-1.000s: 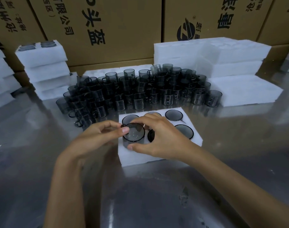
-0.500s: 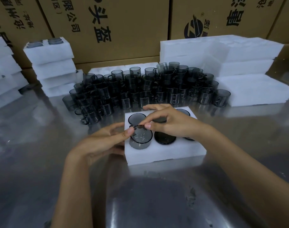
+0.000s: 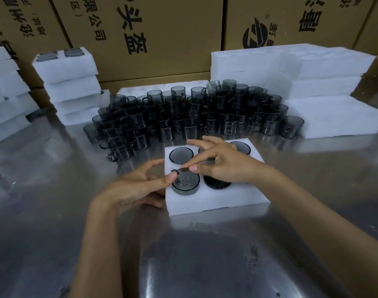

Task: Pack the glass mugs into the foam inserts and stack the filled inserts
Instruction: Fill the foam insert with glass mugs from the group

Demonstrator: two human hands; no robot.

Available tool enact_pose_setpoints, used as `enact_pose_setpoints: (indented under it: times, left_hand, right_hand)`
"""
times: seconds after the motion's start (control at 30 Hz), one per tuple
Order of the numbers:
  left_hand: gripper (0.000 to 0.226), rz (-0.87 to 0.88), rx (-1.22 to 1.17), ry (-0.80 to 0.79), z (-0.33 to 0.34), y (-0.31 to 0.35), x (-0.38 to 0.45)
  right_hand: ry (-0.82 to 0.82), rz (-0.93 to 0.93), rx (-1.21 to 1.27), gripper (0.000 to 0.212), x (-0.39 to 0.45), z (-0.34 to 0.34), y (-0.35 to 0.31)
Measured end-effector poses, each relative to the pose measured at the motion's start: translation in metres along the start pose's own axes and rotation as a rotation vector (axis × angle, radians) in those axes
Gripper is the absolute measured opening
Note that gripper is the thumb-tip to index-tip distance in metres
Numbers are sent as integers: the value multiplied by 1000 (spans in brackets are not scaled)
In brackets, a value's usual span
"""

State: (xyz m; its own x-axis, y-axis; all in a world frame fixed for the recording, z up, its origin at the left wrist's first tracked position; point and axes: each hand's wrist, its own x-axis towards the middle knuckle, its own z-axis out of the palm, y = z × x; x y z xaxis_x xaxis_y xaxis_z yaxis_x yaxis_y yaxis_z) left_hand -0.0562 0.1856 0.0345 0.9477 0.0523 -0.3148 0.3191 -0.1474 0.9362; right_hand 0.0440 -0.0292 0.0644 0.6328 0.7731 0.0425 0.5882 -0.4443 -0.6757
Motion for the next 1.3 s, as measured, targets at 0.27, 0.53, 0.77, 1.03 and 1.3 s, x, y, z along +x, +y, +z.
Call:
enact_pose_setpoints:
  times: [0.27,0.53,0.77,1.03,1.3]
  left_hand:
    - [128,-30,52,10,1,4,-2]
    - [115,-121,-6,14,-1,4,0]
    - [75,-150,-35,67,7,7,2]
    - [23,-161,218,207,23,13,10]
    - [21,104,102,307,28,11,16]
  right_hand:
    - [151,-69,-138,21,-5,16,2]
    - [197,-83,-234,26,-4,21,4]
    - [227,-22,-212,34,1,20,5]
    - [611,433,-163,62,-39,-11,46]
    - [638,438,622,31,-61,-4,56]
